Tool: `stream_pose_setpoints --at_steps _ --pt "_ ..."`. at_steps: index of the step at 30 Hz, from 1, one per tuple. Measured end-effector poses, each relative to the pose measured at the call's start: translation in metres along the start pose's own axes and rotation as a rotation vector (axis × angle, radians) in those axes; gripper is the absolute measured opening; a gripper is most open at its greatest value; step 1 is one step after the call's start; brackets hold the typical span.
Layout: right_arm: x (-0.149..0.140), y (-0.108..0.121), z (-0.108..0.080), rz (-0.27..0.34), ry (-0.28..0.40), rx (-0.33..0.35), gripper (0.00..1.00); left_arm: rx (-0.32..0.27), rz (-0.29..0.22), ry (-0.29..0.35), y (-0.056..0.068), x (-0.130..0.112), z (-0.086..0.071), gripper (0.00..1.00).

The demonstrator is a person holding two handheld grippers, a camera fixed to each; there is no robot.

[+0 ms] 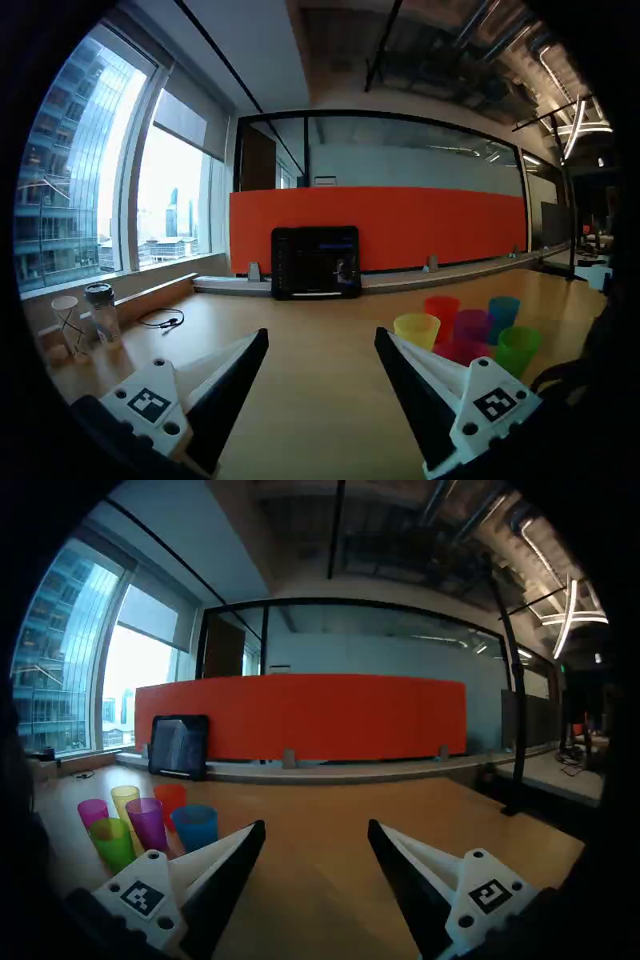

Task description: Pour water

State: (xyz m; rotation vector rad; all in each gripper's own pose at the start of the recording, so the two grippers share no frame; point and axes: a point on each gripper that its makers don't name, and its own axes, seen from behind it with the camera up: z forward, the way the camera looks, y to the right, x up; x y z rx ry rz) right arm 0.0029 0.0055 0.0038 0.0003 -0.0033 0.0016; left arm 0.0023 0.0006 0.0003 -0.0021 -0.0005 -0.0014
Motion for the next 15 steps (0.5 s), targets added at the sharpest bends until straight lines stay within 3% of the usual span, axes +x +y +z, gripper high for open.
stream_pose_setpoints --at_steps 8,15 --pt "0.031 0.003 0.003 0.004 -0.04 0.029 0.99 -0.039 -0.006 -0.004 0.006 0.037 0.006 0.99" --pt "0.082 -0.001 0.008 0.024 -0.04 0.079 0.99 -0.062 -0.01 -0.019 0.004 0.08 0.016 0.99"
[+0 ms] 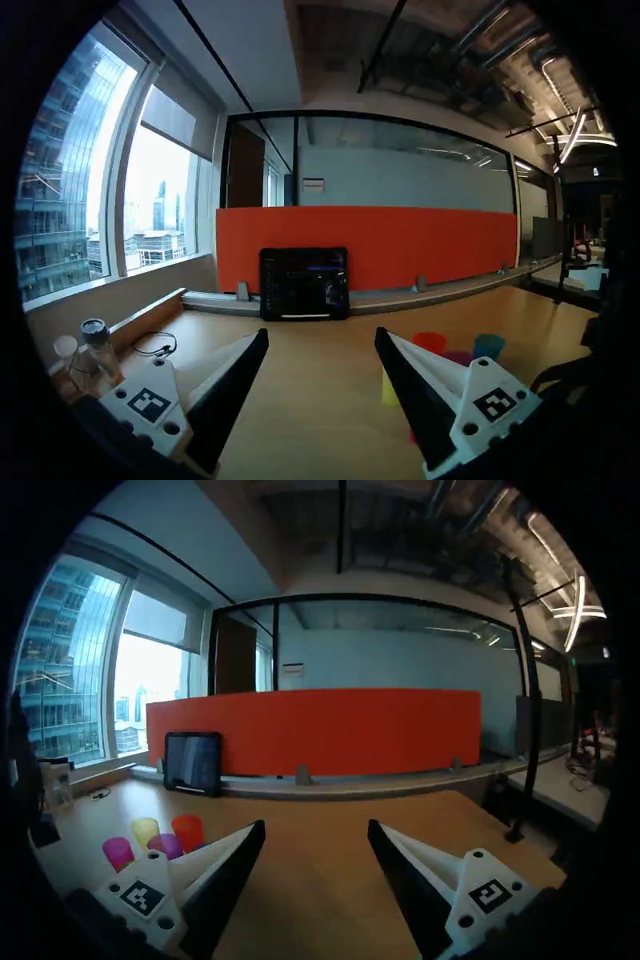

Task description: Pour water

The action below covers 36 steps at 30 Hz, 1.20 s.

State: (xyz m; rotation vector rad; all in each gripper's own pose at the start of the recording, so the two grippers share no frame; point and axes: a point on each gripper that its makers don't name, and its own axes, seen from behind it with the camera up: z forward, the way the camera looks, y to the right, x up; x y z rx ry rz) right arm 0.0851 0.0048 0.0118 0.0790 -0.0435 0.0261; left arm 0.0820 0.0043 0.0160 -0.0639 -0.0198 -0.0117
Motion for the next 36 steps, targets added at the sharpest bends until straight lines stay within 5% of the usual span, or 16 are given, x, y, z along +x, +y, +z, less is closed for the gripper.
stream_pose_setpoints --at_steps 20,36 --pt "0.116 -0.003 0.008 -0.036 0.015 0.04 0.99 -0.06 0.013 0.006 -0.002 0.123 0.023 0.99" --pt "0.134 -0.013 0.005 -0.041 0.018 0.136 0.99 -0.2 0.035 0.016 0.028 0.147 0.02 0.99"
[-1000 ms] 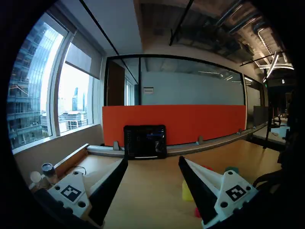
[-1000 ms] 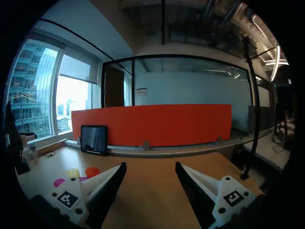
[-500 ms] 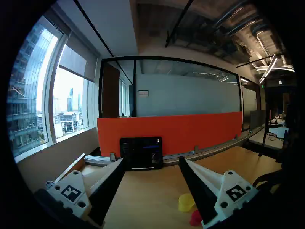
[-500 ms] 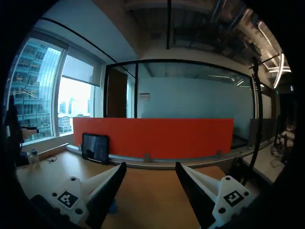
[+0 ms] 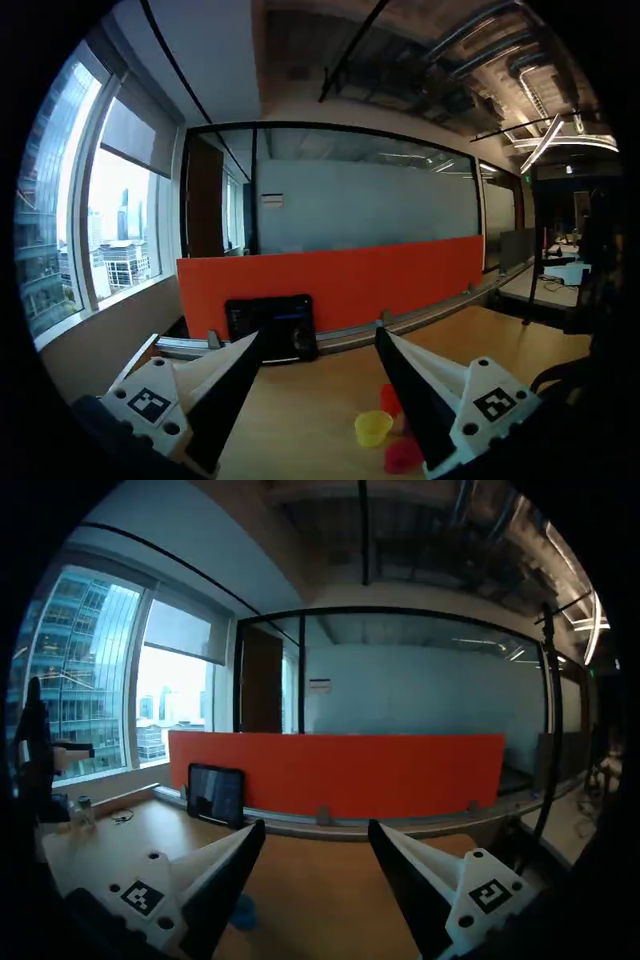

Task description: Pour water

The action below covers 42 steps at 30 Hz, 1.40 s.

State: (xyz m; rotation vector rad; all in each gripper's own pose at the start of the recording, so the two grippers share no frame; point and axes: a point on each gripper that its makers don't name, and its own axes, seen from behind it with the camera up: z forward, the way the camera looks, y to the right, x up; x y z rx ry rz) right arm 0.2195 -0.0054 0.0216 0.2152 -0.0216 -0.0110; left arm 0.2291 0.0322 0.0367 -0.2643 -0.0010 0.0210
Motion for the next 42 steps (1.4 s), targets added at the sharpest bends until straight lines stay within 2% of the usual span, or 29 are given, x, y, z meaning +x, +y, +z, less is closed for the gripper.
stream_pose_setpoints --at_steps 8,17,26,34,42 --pt "0.003 -0.019 0.001 -0.027 -0.012 0.134 0.99 -0.12 -0.032 -0.011 0.028 0.0 0.001 0.99" --pt "0.013 -0.043 -0.006 -0.008 -0.007 0.259 0.99 -0.218 -0.019 -0.011 0.054 0.0 0.002 0.99" --pt "0.003 -0.053 -0.006 -0.044 -0.045 0.3 0.99 -0.289 0.007 -0.032 0.071 -0.012 -0.002 0.99" --pt "-0.007 -0.053 -0.006 -0.033 -0.102 0.316 0.99 -0.367 0.021 -0.057 0.092 -0.025 -0.009 0.99" --pt "-0.02 -0.06 -0.008 -0.021 -0.143 0.354 0.99 -0.421 0.039 -0.085 0.105 -0.045 -0.012 0.99"
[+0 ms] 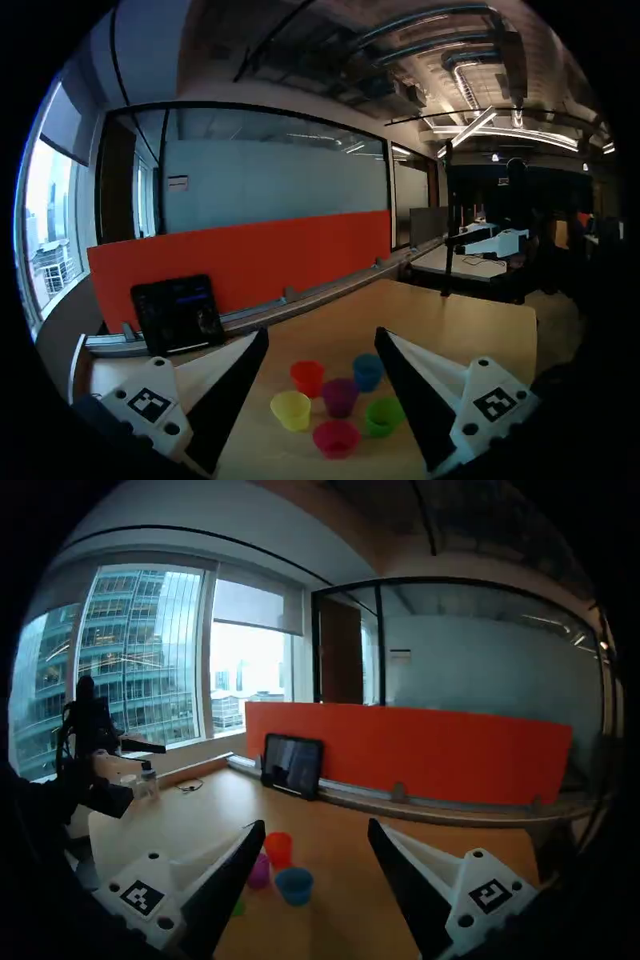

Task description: Pour water

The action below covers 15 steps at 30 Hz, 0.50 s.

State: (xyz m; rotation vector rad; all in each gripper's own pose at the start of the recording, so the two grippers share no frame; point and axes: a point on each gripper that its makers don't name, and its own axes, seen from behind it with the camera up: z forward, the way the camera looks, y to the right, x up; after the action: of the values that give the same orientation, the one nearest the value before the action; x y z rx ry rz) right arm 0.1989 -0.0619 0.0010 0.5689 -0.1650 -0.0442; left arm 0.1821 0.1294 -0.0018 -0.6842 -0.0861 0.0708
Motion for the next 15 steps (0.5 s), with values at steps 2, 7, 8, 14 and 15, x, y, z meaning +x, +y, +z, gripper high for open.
stream_pose_setpoints --at_steps 2,7,8,14,15 --pt "-0.004 -0.001 0.001 -0.003 -0.01 0.008 0.99 -0.013 0.001 -0.01 0.003 -0.006 0.001 0.99" --pt "-0.015 -0.005 0.004 -0.025 -0.04 0.029 0.99 -0.044 0.011 -0.04 0.011 -0.021 0.005 0.99" --pt "-0.018 -0.006 0.004 -0.03 -0.046 0.033 0.99 -0.049 0.014 -0.045 0.013 -0.024 0.006 0.99" --pt "-0.039 -0.013 0.007 -0.058 -0.096 0.065 0.99 -0.093 0.031 -0.07 0.027 -0.042 0.012 0.99" --pt "-0.043 -0.013 0.008 -0.062 -0.103 0.067 0.99 -0.101 0.034 -0.074 0.03 -0.046 0.013 0.99"
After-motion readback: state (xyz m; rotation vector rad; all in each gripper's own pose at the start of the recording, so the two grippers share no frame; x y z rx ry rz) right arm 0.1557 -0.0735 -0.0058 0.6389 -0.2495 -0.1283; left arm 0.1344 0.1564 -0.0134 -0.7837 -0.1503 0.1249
